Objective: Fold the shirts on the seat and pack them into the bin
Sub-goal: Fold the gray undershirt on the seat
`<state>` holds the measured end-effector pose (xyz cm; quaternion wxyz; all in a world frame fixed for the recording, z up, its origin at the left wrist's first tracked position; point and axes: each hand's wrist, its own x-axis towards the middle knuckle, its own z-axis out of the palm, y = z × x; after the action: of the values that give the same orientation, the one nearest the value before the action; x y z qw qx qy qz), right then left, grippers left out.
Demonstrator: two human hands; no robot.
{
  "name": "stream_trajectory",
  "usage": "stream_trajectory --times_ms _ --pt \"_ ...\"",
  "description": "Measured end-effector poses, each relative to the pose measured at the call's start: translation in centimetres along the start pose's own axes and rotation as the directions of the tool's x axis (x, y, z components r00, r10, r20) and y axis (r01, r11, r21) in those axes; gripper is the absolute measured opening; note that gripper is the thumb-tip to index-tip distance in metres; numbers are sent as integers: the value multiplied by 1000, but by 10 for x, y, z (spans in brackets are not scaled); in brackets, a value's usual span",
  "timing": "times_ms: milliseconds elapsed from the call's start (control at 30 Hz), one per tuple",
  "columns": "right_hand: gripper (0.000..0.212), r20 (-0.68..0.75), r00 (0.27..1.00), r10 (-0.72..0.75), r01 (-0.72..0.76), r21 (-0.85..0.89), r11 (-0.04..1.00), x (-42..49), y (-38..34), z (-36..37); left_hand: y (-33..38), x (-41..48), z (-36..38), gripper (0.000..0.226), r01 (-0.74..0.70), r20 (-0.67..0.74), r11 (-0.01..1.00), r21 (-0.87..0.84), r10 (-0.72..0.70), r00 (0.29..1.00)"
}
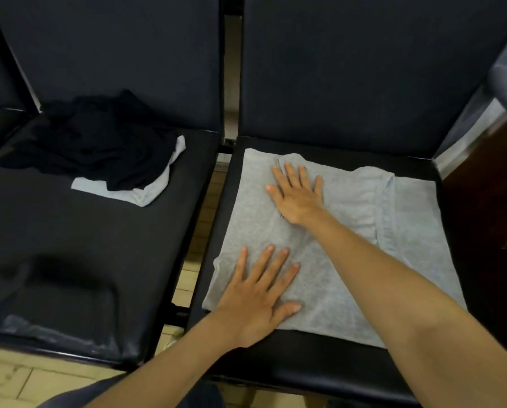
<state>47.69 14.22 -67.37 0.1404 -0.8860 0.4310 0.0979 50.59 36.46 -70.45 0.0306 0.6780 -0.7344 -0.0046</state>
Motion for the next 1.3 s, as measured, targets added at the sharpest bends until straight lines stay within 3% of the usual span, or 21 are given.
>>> stream_trajectory --times_ms 133,200,267,300,367,400,467,567,633,767,833,900,1033,1133,1233,1300 --pt "66 3 999 34 -34 39 999 1 -4 -3 1 -3 -5 62 11 -33 998 -54 -13 999" --pt "67 -177 984 34 -14 115 993 1 -13 -8 -8 -3 -20 51 129 -147 974 -185 -157 977" --pt "55 -397 918 -16 77 138 988 6 -28 -14 -23 -4 -39 36 337 -211 906 -254 -392 895" --pt "50 -423 906 -33 100 138 985 11 -39 -16 -33 -5 -50 35 467 -141 855 -225 -502 853" --pt "58 -346 938 16 44 164 986 22 -59 -15 -46 -8 -66 41 674 141 726 -136 -659 739" --pt "65 -295 953 74 -18 189 982 28 -67 -14 -50 -10 -67 45 727 256 672 -141 -684 683" --pt "65 -280 944 175 -116 213 970 38 -78 -11 -54 -9 -68 46 753 387 634 -174 -659 645" --pt "44 -337 927 165 -112 170 979 47 -81 -9 -57 -6 -68 35 729 378 647 -222 -632 676" --pt "36 -333 925 184 -95 268 959 48 -76 -16 -56 -5 -70 26 716 337 611 -336 -632 698" --pt "22 -207 917 340 -80 741 667 40 -44 -44 -31 -3 -79 23 598 220 457 -658 -644 733" --pt "14 -172 902 397 -82 834 546 30 -17 -56 -9 1 -84 24 499 134 469 -728 -617 775" --pt "12 -151 880 451 -108 860 498 20 14 -60 15 8 -87 25 392 53 495 -775 -568 821" --pt "20 -18 856 517 -275 830 485 7 57 -44 57 26 -75 38 262 69 690 -675 -294 953" --pt "37 19 867 497 -312 800 512 -5 64 -40 69 31 -61 57 216 120 784 -583 -179 976" --pt "40 -28 910 414 -260 740 621 -14 63 -43 68 26 -47 54 107 -39 895 -433 -137 990" --pt "39 -57 931 360 -222 694 684 -15 60 -41 67 19 -41 46 112 -130 926 -361 -169 977"
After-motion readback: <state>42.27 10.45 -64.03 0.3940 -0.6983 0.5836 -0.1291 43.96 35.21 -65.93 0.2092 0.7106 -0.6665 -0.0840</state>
